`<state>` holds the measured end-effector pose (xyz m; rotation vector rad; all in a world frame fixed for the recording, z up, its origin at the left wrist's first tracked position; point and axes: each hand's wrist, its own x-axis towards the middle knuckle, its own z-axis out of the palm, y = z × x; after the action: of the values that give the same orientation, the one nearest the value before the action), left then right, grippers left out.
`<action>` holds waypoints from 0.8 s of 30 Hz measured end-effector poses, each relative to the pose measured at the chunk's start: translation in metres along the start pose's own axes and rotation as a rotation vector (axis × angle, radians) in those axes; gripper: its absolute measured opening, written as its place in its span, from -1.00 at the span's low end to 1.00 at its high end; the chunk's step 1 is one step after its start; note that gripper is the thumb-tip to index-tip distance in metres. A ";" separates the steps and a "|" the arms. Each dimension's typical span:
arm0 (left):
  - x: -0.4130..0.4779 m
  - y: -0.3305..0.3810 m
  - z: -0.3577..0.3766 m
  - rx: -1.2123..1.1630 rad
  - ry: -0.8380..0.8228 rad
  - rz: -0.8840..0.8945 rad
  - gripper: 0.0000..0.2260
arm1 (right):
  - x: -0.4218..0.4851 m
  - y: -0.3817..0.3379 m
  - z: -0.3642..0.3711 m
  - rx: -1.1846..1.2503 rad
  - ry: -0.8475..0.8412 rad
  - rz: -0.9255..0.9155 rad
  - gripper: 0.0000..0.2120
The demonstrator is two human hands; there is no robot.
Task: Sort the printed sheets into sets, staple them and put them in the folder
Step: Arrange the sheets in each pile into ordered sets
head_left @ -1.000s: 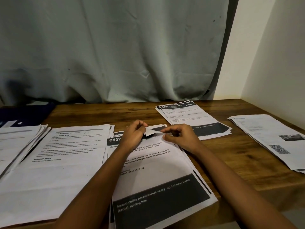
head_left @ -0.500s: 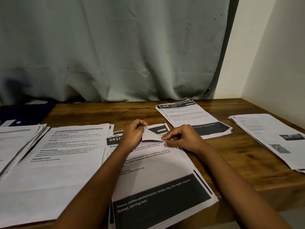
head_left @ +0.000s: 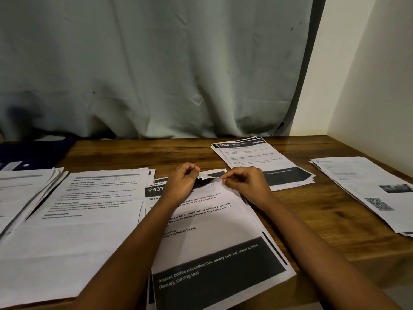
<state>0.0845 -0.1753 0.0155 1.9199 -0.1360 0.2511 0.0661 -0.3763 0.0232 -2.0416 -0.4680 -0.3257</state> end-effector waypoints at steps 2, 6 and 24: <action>0.001 -0.001 0.000 -0.007 0.000 -0.002 -0.86 | 0.000 0.000 0.001 0.028 0.018 0.013 -0.88; 0.002 -0.002 0.000 -0.002 -0.003 -0.008 -0.87 | 0.004 0.002 0.001 0.104 0.045 0.078 -0.92; 0.002 -0.003 -0.001 -0.007 -0.021 0.029 -0.76 | 0.006 0.001 -0.001 -0.023 0.187 0.073 -0.84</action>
<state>0.0868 -0.1735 0.0131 1.9150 -0.1787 0.2497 0.0718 -0.3769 0.0253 -2.0220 -0.2754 -0.4749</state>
